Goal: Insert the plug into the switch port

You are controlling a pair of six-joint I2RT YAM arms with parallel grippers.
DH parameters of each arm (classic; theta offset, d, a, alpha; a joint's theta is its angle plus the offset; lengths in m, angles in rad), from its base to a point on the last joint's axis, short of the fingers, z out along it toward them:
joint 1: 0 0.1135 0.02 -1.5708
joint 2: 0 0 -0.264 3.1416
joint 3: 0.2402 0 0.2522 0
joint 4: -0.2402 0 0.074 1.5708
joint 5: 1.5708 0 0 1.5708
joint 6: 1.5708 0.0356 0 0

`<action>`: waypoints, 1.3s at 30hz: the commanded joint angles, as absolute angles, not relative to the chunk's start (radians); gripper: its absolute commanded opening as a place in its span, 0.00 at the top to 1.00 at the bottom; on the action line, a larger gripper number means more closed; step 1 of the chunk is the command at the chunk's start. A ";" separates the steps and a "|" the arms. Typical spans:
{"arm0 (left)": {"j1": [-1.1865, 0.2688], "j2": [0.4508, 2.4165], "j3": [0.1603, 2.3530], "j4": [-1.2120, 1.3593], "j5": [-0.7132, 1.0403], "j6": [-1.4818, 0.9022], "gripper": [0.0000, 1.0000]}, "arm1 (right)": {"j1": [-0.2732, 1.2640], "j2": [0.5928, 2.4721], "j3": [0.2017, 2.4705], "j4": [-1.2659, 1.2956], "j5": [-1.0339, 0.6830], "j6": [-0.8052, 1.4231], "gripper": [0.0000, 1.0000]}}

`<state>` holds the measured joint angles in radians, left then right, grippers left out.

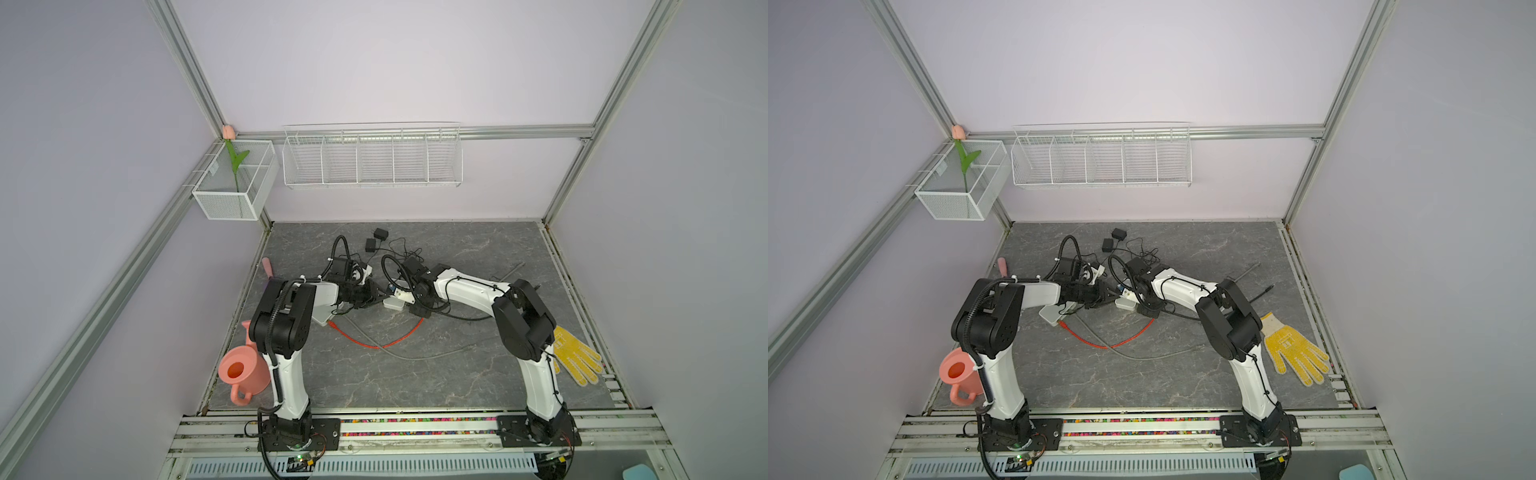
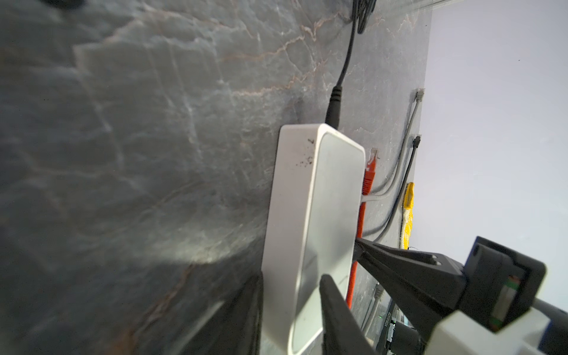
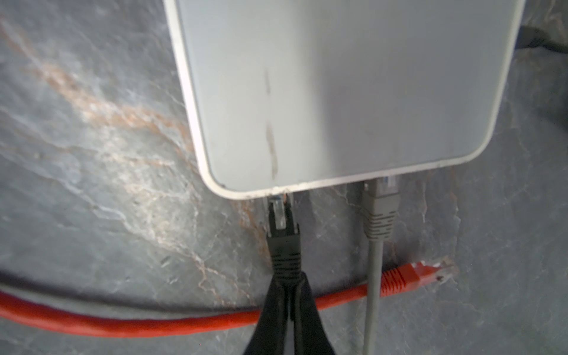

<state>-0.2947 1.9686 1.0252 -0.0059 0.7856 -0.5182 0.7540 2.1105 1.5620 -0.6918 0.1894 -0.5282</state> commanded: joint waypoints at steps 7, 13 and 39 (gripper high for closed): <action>-0.298 1.980 1.012 -0.038 0.762 -0.477 0.68 | 0.755 2.056 1.538 -0.611 0.127 -0.505 0.93; -0.298 1.973 1.022 -0.085 0.732 -0.446 0.69 | 0.747 2.046 1.519 -0.599 0.133 -0.501 0.93; -0.330 1.963 1.028 -0.112 0.723 -0.426 0.69 | 0.771 2.095 1.535 -0.564 0.082 -0.470 0.93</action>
